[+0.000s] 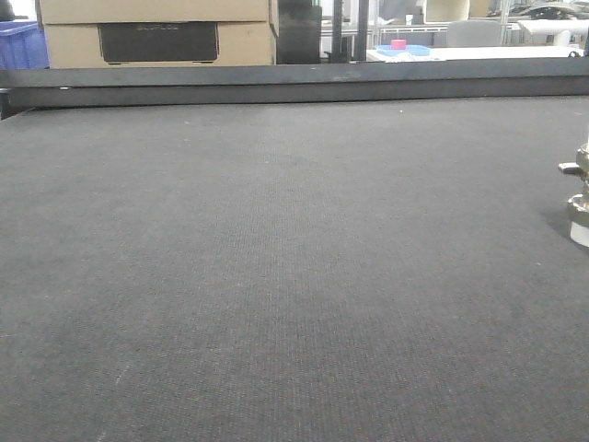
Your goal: Place valve from conveyor to right shelf box
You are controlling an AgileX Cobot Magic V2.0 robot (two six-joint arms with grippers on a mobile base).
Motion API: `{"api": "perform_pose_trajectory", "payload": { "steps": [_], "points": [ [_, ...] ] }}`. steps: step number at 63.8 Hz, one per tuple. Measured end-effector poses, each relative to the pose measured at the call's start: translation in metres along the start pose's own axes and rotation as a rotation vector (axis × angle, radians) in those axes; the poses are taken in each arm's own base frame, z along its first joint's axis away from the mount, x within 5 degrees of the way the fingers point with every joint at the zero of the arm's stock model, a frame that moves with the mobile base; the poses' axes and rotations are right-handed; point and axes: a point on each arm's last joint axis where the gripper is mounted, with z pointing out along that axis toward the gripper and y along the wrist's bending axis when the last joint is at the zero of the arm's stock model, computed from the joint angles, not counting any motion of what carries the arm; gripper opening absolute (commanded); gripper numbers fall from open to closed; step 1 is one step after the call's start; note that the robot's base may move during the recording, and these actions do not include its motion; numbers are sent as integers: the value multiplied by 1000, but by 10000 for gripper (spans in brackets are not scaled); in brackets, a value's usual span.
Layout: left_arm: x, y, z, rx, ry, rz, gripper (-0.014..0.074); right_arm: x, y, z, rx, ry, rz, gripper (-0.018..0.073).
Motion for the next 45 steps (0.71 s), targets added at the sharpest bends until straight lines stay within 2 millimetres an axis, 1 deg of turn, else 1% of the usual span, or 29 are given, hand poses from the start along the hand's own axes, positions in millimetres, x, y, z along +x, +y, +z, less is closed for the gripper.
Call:
{"api": "perform_pose_trajectory", "payload": {
  "steps": [1,5,8,9,10,13,17,20,23,24,29,33,36,41,45],
  "points": [
    [-7,0,1,1,14,5,-94,-5,0,0,0,5,0,-82],
    [-23,0,8,3,76,21,-37,-26,0,3,0,17,0,4],
    [-35,0,15,3,131,36,38,-38,1,8,1,32,0,116],
    [-37,1,17,4,156,36,76,-42,1,10,1,36,0,146],
    [-44,1,18,4,162,36,104,-44,1,12,1,45,0,177],
    [-52,1,27,6,213,36,188,-52,1,20,1,66,0,272],
    [-63,1,38,6,271,43,328,-58,1,32,2,96,0,421],
    [-71,1,45,6,304,43,407,-62,1,41,2,120,0,501],
    [-77,1,55,8,347,43,489,-60,1,51,3,156,0,578],
    [-78,1,57,8,357,43,520,-60,1,54,3,166,0,573],
    [-81,1,69,15,397,42,603,-51,1,70,4,236,0,570],
    [-84,-1,75,34,410,41,598,-43,1,82,6,283,-9,570],
    [-85,-2,79,47,425,41,598,-42,1,87,7,299,-12,570],
    [-88,-3,83,59,451,33,598,-48,1,98,7,327,-14,570],
    [-89,-4,86,62,462,26,598,-52,1,108,9,389,-14,570]
  ]
}}
